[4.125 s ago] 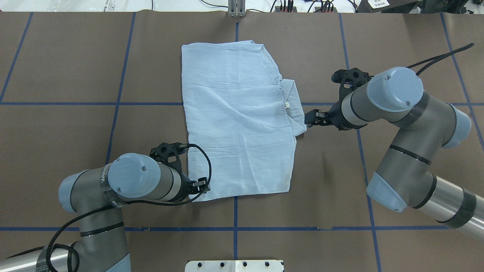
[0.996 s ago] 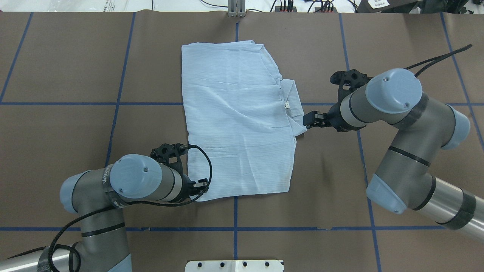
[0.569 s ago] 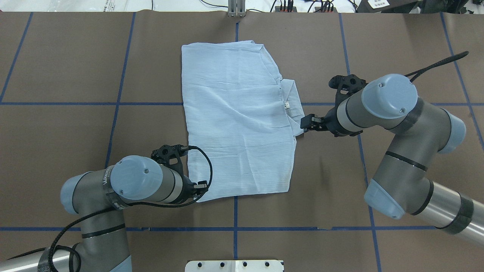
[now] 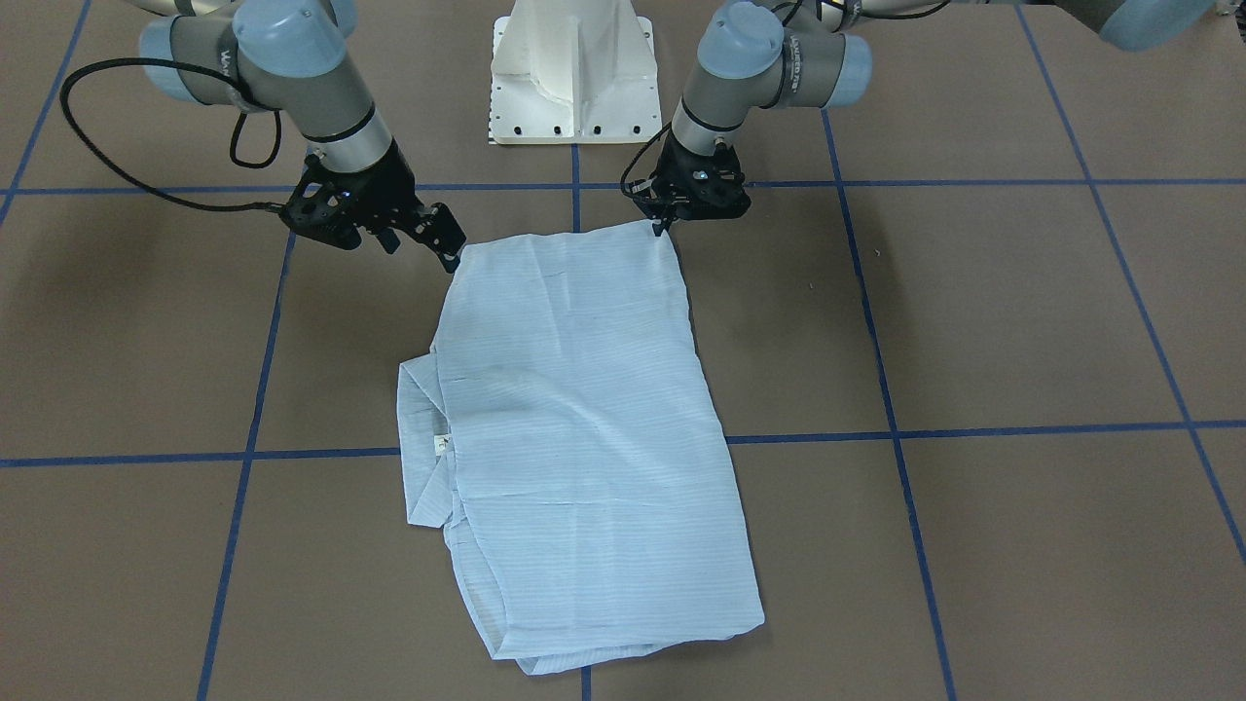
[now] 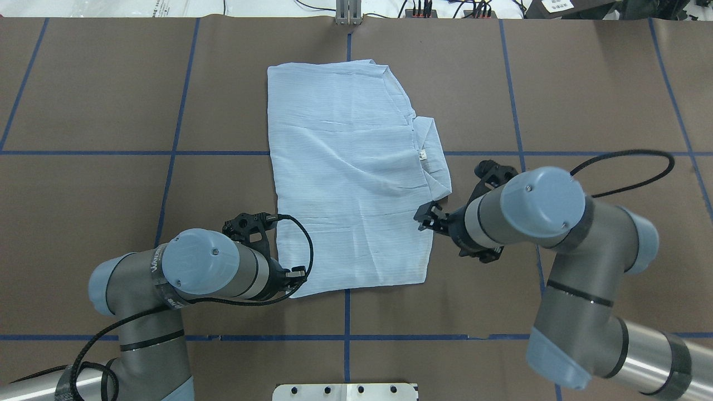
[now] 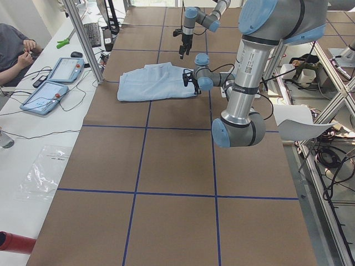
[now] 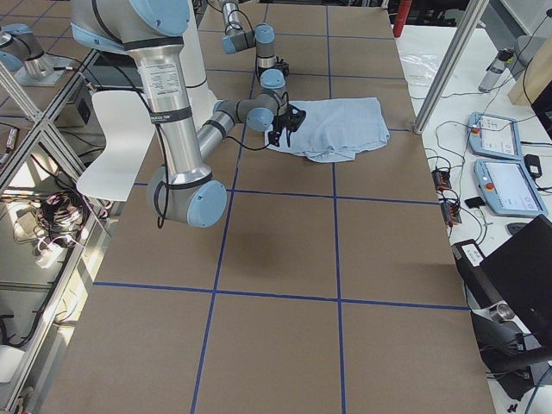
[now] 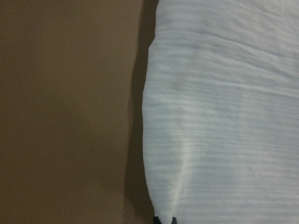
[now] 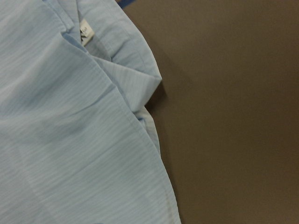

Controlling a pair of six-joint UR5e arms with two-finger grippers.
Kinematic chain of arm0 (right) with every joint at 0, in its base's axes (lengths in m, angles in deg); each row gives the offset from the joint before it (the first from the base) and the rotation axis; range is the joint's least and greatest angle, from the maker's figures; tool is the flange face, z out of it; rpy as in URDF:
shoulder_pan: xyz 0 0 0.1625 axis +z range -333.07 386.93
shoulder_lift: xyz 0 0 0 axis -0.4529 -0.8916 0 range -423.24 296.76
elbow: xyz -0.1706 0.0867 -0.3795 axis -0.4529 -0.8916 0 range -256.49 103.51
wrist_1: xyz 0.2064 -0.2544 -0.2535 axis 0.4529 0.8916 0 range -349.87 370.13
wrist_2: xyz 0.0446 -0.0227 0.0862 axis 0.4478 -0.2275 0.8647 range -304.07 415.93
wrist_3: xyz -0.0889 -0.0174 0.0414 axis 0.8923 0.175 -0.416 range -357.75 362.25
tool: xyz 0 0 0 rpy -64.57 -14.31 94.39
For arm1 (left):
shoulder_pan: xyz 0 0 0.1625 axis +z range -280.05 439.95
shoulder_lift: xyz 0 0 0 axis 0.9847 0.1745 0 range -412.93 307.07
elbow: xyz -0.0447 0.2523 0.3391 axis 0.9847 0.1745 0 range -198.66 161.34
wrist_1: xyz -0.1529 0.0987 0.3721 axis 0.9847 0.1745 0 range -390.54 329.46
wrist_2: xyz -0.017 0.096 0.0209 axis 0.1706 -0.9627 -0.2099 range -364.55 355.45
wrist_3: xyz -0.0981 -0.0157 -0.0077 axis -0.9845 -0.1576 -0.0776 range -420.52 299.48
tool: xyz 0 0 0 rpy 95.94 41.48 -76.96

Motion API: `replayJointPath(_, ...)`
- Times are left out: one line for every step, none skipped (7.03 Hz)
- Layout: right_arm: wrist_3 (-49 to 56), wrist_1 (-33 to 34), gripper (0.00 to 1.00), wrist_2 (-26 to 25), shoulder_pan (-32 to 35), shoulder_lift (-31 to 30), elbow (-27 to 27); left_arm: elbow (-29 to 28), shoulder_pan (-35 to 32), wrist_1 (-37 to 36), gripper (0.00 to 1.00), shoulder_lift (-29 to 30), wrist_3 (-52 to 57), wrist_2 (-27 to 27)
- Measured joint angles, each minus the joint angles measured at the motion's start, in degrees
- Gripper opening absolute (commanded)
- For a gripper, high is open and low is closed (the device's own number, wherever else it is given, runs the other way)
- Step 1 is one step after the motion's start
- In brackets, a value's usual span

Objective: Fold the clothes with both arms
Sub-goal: 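Move the right gripper to the shirt's corner nearest the robot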

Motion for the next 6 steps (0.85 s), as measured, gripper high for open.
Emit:
replayJointPath(-5.99,1.59,0.90,-3.97,-3.95,1.22,-0.06,0.21,0.00,0.04,0.00,0.12,-0.04,0.01)
replayJointPath(-10.53,6.27,0.89,-6.71,-6.88,4.14,-0.69,0.38,0.00,0.06,0.00,0.28,-0.19,0.01)
replayJointPath(-13.99,10.89,0.85,-8.61,-8.84,7.23,-2.00,0.55,0.04,0.07,0.00,0.34,-0.48,0.01)
replayJointPath(-16.75,13.03,0.80,-9.99,-10.00,9.00,-3.34,0.68,0.07,0.07,0.00,0.43,-0.66,0.01)
replayJointPath(-19.44,13.72,0.79,-10.72,-10.57,9.74,-4.34,0.72,0.07,0.07,0.00,0.53,-0.74,-0.01)
replayJointPath(-21.68,13.90,0.78,-11.10,-10.78,10.13,-4.92,0.74,0.08,0.07,0.00,0.57,-0.77,-0.05)
